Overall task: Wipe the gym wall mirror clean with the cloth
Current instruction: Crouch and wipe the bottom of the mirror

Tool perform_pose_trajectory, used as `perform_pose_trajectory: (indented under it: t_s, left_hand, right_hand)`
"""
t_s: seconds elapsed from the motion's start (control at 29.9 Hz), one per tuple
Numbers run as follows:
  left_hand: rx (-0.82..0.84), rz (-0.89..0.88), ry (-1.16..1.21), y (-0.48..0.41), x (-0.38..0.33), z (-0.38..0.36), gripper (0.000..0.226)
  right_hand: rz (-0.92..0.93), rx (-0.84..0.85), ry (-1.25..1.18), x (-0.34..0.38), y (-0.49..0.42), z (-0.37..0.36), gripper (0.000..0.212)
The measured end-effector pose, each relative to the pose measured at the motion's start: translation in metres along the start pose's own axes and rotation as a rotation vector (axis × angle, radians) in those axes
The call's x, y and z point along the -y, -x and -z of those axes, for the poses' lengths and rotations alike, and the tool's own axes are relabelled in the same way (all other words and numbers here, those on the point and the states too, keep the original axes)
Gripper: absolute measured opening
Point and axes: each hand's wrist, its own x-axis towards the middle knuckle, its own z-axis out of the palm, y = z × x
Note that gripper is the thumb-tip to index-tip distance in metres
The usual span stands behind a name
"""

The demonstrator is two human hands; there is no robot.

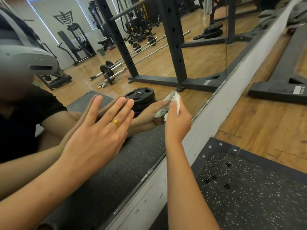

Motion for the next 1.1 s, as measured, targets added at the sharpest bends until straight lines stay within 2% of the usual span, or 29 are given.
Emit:
perform_pose_trajectory:
  t_s: [0.23,0.4,0.5,0.57,0.67,0.77,0.87,0.97,1.04,1.1]
  left_hand:
    - [-0.012,0.032,0.043,-0.002,0.000,0.002,0.058]
    - [-0.053,0.040,0.055,0.001,-0.003,-0.005,0.050]
    - [-0.066,0.049,0.077,0.000,-0.006,0.001,0.060]
    - [-0.056,0.051,0.101,0.000,-0.008,0.006,0.068]
    - [0.013,0.061,0.179,-0.004,-0.005,0.014,0.062]
    - [0.066,0.181,0.319,-0.010,0.001,0.029,0.055]
    - [0.022,0.218,0.407,-0.009,0.000,0.028,0.046]
    - [-0.036,0.209,0.421,-0.008,-0.002,0.022,0.044]
    - [-0.027,0.227,0.415,-0.008,-0.007,0.018,0.044]
    - [-0.075,0.254,0.422,-0.016,-0.012,0.016,0.041]
  right_hand:
    - [-0.004,0.022,-0.008,0.004,0.015,-0.002,0.031]
    - [0.101,0.083,0.016,0.006,0.033,0.002,0.031]
    - [0.133,0.108,0.062,0.008,0.027,0.008,0.027]
    - [0.152,0.085,0.141,0.011,0.020,0.006,0.018]
    - [0.168,0.023,0.240,0.022,0.024,-0.001,0.019]
    - [0.179,-0.018,0.361,0.034,0.032,-0.006,0.026]
    - [0.198,-0.037,0.383,0.033,0.025,-0.010,0.027]
    - [0.341,-0.051,0.394,0.011,0.011,-0.008,0.027]
    - [0.413,-0.102,0.383,-0.007,-0.001,-0.009,0.028]
    - [0.394,-0.178,0.329,-0.017,-0.017,-0.016,0.030]
